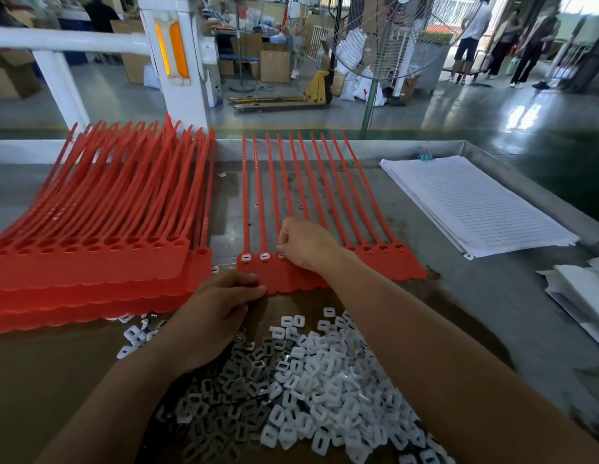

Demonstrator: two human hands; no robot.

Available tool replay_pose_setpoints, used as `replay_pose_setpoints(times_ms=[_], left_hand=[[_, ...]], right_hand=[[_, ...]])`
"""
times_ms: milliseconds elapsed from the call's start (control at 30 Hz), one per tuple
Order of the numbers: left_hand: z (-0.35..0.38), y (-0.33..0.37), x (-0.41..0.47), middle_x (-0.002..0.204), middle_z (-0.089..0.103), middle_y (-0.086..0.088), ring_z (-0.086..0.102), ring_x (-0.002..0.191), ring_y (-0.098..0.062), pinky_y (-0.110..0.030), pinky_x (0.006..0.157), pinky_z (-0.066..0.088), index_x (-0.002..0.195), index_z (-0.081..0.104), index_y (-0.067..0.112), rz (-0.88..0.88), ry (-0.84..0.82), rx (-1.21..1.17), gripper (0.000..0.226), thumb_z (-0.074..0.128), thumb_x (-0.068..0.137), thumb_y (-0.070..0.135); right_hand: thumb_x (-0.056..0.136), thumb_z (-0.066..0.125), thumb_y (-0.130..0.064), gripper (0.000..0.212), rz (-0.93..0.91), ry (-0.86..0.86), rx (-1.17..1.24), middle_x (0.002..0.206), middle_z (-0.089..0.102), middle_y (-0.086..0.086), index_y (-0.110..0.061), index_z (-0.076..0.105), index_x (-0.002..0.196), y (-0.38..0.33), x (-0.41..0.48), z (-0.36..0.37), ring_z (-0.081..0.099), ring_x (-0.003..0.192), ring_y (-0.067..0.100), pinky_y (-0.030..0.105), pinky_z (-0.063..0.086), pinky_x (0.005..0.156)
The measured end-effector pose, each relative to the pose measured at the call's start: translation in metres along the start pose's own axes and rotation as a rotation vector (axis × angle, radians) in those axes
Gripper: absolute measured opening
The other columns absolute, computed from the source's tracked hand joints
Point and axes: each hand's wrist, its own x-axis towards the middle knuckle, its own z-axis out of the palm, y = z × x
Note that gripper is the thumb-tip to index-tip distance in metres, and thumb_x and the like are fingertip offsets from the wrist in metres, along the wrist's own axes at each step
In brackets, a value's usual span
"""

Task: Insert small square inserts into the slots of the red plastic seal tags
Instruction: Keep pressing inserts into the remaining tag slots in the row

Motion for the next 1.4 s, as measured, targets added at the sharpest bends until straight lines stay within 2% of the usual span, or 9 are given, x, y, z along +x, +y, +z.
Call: replay_pose_setpoints(times_ms=[133, 233, 433, 533, 633, 733, 967, 1133, 1400], left_hand=[[-0.001, 0.002, 0.000, 0.133, 0.043, 0.008, 0.033, 0.124, -0.004, -0.004, 0.095, 0.018, 0.123, 0.056, 0.019, -0.007, -0.002, -0.001, 0.039, 0.045, 0.090, 0.001], [-0.001, 0.002, 0.001, 0.132, 0.043, 0.008, 0.032, 0.123, -0.003, 0.000, 0.092, 0.016, 0.123, 0.056, 0.019, -0.004, -0.007, -0.003, 0.039, 0.045, 0.090, 0.002], [-0.002, 0.004, 0.000, 0.134, 0.042, 0.008, 0.031, 0.125, -0.005, -0.011, 0.099, 0.019, 0.123, 0.056, 0.020, -0.023, -0.018, -0.010, 0.039, 0.044, 0.091, 0.002], [-0.002, 0.004, 0.000, 0.135, 0.041, 0.010, 0.029, 0.126, -0.004, -0.011, 0.101, 0.017, 0.125, 0.054, 0.022, -0.037, -0.026, -0.013, 0.040, 0.044, 0.091, 0.002], [-0.002, 0.003, 0.001, 0.135, 0.040, 0.012, 0.028, 0.127, -0.003, -0.011, 0.103, 0.014, 0.126, 0.053, 0.023, -0.060, -0.030, -0.004, 0.040, 0.045, 0.091, 0.005], [-0.001, 0.003, 0.001, 0.135, 0.039, 0.014, 0.026, 0.127, -0.002, -0.012, 0.104, 0.012, 0.126, 0.053, 0.024, -0.069, -0.029, -0.008, 0.040, 0.045, 0.092, 0.006], [-0.002, 0.003, 0.001, 0.134, 0.040, 0.014, 0.028, 0.127, -0.002, -0.016, 0.106, 0.016, 0.126, 0.053, 0.024, -0.067, -0.032, -0.019, 0.039, 0.045, 0.092, 0.006], [-0.002, 0.003, 0.001, 0.133, 0.041, 0.013, 0.030, 0.126, -0.003, -0.019, 0.108, 0.018, 0.125, 0.054, 0.024, -0.062, -0.031, -0.026, 0.039, 0.046, 0.091, 0.006], [-0.002, 0.003, 0.001, 0.134, 0.039, 0.014, 0.028, 0.127, -0.002, -0.012, 0.104, 0.014, 0.126, 0.053, 0.024, -0.066, -0.026, -0.022, 0.039, 0.044, 0.092, 0.006]], right_hand=[[0.092, 0.050, -0.023, 0.021, -0.023, -0.005, 0.054, 0.105, 0.062, 0.006, -0.011, 0.058, 0.107, 0.002, -0.004, -0.003, 0.057, 0.095, 0.021, 0.031, 0.043, 0.074], [0.091, 0.054, -0.022, 0.018, -0.056, -0.017, 0.111, 0.101, 0.064, 0.006, -0.009, 0.063, 0.099, 0.004, -0.009, -0.008, 0.058, 0.091, 0.019, 0.028, 0.041, 0.066], [0.090, 0.057, -0.018, 0.005, -0.069, -0.157, 0.389, 0.080, 0.058, -0.012, -0.020, 0.061, 0.091, 0.014, -0.030, -0.027, 0.055, 0.074, 0.002, 0.018, 0.038, 0.061], [0.086, 0.063, -0.021, 0.004, -0.133, -0.106, 0.312, 0.074, 0.056, -0.019, -0.020, 0.066, 0.087, 0.023, -0.048, -0.036, 0.051, 0.071, -0.005, 0.017, 0.038, 0.067], [0.083, 0.067, -0.023, 0.002, -0.162, -0.160, 0.212, 0.069, 0.056, -0.020, -0.022, 0.068, 0.081, 0.028, -0.066, -0.043, 0.052, 0.066, -0.007, 0.007, 0.038, 0.056], [0.081, 0.069, -0.023, 0.006, -0.141, -0.257, 0.170, 0.075, 0.060, -0.018, -0.026, 0.066, 0.076, 0.032, -0.079, -0.046, 0.055, 0.073, -0.004, 0.010, 0.036, 0.058], [0.080, 0.070, -0.022, 0.018, -0.107, -0.327, -0.023, 0.101, 0.065, -0.004, -0.016, 0.070, 0.096, 0.032, -0.086, -0.038, 0.058, 0.094, 0.010, 0.021, 0.042, 0.077], [0.081, 0.069, -0.020, 0.007, -0.114, -0.344, -0.016, 0.081, 0.059, -0.007, -0.020, 0.061, 0.080, 0.033, -0.085, -0.036, 0.056, 0.080, 0.009, 0.016, 0.041, 0.060], [0.083, 0.066, -0.016, 0.011, -0.121, -0.146, 0.253, 0.076, 0.056, -0.013, -0.024, 0.059, 0.078, 0.038, -0.072, -0.037, 0.053, 0.072, 0.000, 0.014, 0.040, 0.061]])
